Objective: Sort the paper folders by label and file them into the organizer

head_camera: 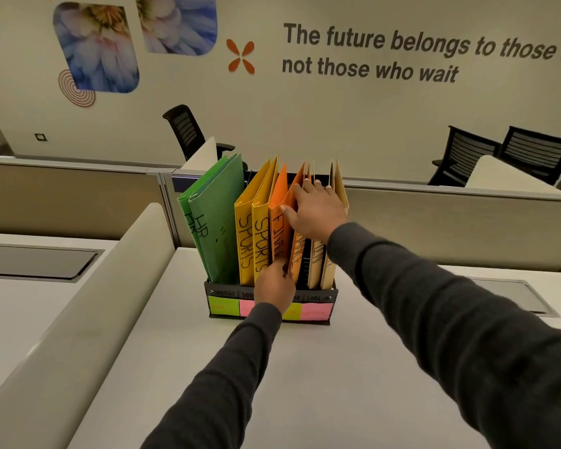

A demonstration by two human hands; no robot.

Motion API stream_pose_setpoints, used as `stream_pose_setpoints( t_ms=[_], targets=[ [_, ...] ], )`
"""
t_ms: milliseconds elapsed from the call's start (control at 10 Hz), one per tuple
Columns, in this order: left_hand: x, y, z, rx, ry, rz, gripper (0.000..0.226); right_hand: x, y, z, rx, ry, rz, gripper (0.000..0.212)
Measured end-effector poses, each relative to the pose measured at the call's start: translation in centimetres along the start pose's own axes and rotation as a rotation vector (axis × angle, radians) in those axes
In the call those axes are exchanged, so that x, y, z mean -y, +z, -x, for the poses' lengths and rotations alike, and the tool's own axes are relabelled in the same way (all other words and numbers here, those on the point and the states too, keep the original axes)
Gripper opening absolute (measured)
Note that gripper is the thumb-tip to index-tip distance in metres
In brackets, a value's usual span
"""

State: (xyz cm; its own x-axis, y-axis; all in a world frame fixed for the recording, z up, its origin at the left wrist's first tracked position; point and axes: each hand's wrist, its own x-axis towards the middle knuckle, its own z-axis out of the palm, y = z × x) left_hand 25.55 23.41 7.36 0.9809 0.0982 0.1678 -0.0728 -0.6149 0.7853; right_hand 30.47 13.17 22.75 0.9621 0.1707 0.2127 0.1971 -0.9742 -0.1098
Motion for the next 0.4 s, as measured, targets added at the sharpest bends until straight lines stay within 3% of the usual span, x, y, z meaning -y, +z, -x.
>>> stream_pose_setpoints(
  t_ms=[200,300,400],
  targets=[
    [1.6,0.5,3.2,0.020,0.003,0.010,0.035,-0.1,0.1,0.8,-0.070,-0.028,0.029,0.074],
    [4.3,1.7,7.1,0.078,-0.017,-0.115,0.040,0.0,1.5,5.6,-0.300,-0.083,0.012,0.075],
    [5.6,3.0,10.1,0.200,-0.019,-0.289,0.049,-0.3,4.4,10.3,-0.355,-0.125,-0.064,0.073]
  ],
)
